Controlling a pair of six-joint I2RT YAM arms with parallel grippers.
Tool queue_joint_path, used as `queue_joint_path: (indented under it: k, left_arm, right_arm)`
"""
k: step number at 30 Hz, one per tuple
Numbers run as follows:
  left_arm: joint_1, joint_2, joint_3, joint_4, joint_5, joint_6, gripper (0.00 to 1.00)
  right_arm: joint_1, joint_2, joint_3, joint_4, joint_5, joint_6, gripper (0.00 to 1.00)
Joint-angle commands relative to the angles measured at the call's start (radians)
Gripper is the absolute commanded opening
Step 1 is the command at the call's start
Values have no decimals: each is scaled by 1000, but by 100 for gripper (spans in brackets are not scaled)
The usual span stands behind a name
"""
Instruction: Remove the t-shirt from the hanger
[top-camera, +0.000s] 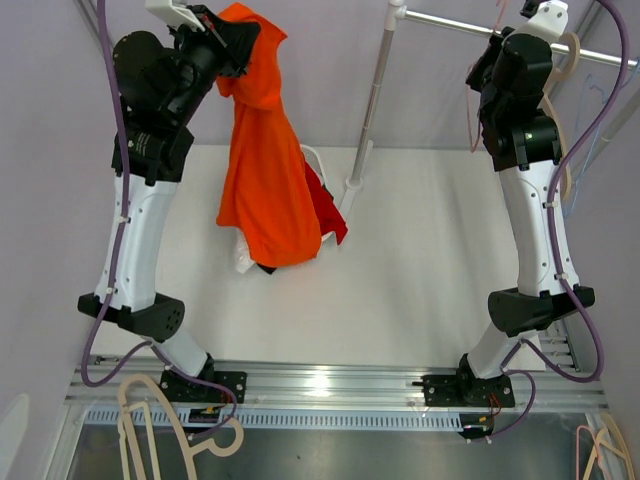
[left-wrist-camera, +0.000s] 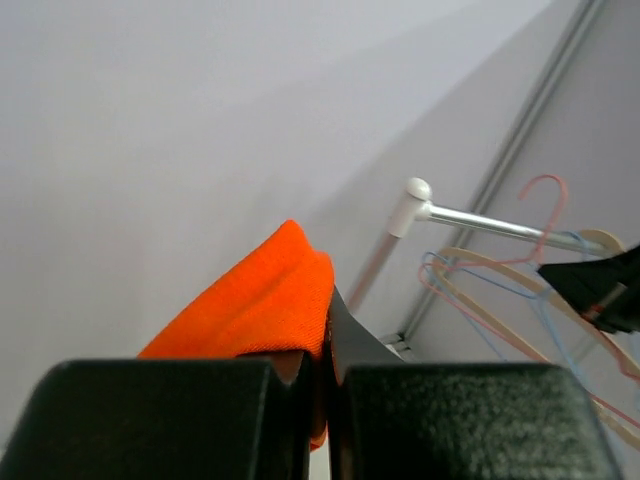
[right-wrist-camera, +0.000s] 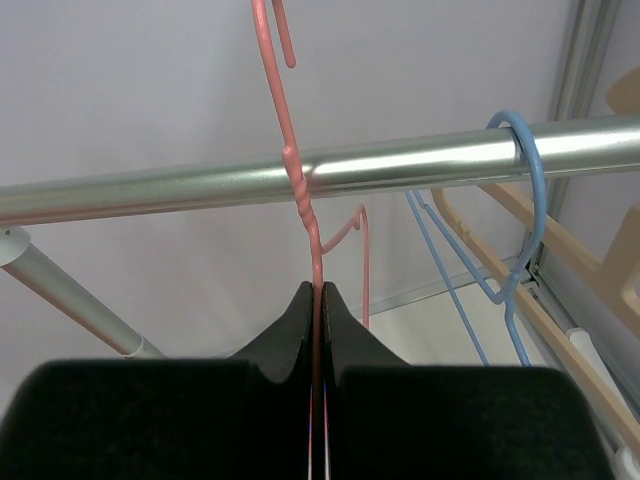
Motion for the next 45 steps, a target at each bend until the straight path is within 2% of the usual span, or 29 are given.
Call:
queue_joint_path:
  k: [1, 4, 9, 13, 14, 17, 19, 20, 27, 28, 34, 42, 45]
  left_arm:
    - [21, 5, 18, 119, -62, 56, 1]
    - [21, 13, -18, 152, -100, 93, 1]
    - [22, 48, -68, 104, -142, 110, 1]
    - [22, 7, -299, 137, -143, 50, 1]
    - [22, -13, -482, 236, -139, 35, 1]
    - [22, -54, -650, 317, -142, -20, 1]
    - [24, -45, -732, 316, -189, -63, 1]
    - [24, -31, -763, 307, -189, -70, 1]
    - [25, 163, -728, 77, -159, -126, 1]
    - [25, 179, -733, 69, -156, -149, 1]
    - [25, 251, -858, 139, -16, -223, 1]
    - [27, 380, -961, 165, 53, -270, 1]
    - [36, 375, -973, 171, 81, -284, 1]
  right_arm:
    - [-7, -10, -10, 50, 0, 9, 0]
    - [-6, -19, -51, 62, -4, 18, 0]
    - [-6, -42, -146, 87, -20, 37, 0]
    - [-6, -56, -191, 99, -29, 48, 0]
    - [-6, -59, -197, 102, -30, 46, 0]
    - [-6, -73, -225, 113, -38, 45, 1]
    - [-6, -81, -240, 119, -37, 41, 10]
    - [-6, -88, -243, 121, -33, 40, 22]
    - [-7, -118, -234, 115, -10, 22, 24]
    - [-6, -122, -234, 112, -7, 22, 28]
    - [-6, -179, -229, 61, 28, -5, 44]
    - [-6, -314, -300, 65, 14, 9, 50]
    - [-6, -354, -318, 64, -1, 20, 52]
